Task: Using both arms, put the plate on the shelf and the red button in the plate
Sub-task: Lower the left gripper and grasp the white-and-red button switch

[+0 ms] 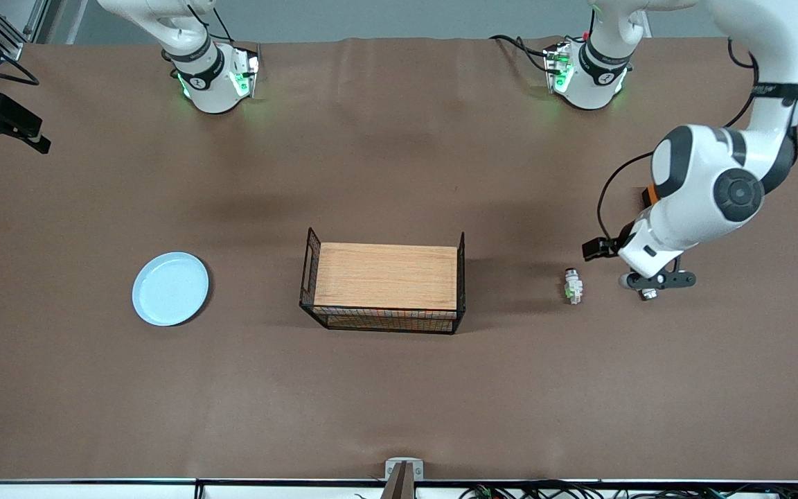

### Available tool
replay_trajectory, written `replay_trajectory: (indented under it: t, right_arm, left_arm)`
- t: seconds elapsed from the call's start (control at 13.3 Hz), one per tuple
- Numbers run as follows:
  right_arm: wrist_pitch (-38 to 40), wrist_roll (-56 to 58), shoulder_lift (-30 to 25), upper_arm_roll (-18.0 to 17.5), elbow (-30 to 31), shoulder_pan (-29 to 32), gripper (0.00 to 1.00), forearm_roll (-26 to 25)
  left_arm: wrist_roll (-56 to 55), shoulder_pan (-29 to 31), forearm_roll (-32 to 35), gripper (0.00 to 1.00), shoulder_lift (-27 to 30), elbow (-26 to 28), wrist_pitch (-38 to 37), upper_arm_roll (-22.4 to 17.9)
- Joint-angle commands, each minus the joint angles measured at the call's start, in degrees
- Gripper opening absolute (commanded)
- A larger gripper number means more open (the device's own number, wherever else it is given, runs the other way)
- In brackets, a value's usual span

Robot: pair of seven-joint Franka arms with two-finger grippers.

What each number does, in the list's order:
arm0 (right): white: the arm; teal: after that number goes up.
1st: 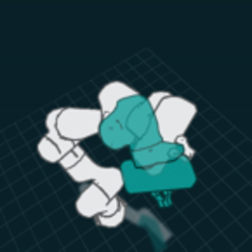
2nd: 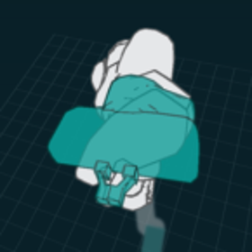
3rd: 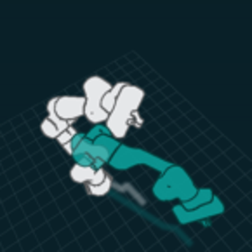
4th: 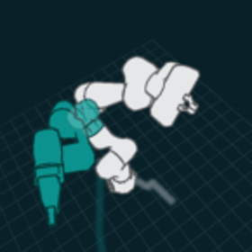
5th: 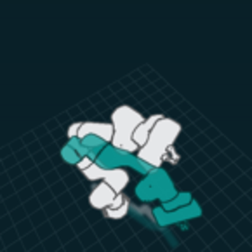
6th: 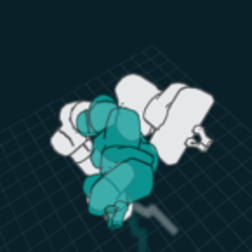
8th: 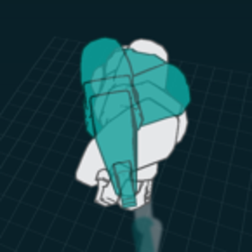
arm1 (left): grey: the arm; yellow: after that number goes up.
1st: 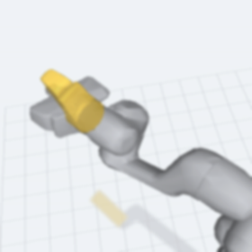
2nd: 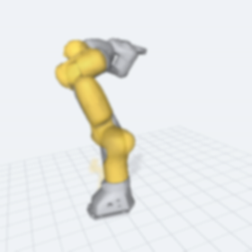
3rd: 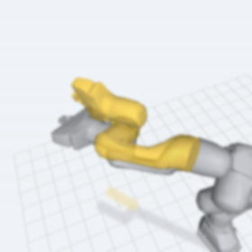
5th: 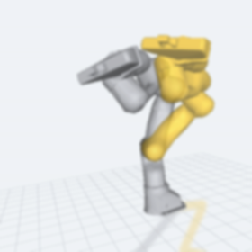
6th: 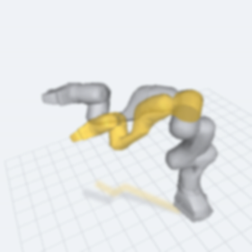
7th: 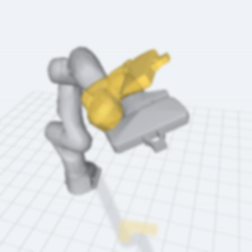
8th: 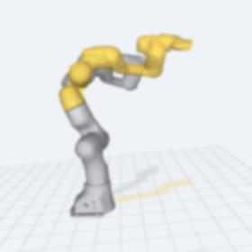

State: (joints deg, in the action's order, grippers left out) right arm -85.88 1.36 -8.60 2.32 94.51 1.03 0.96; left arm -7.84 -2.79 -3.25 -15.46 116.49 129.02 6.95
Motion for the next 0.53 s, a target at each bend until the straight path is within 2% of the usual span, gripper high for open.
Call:
replay_trajectory:
  t: [0.0, 0.45]
  right_arm:
    - [-0.52, 0.14, -1.5, -0.12, 1.47, -0.32, 1.0, -0.44]
    - [-0.34, 0.05, -1.77, -0.12, 1.99, -0.24, 1.0, -0.44]
  left_arm:
    - [-0.5, -0.64, 1.84, 1.0, -5.79, -1.7, 5.88, -0.01]
    - [-3.49, -2.92, 3.76, 1.0, -15.21, -4.86, 13.28, -0.18]
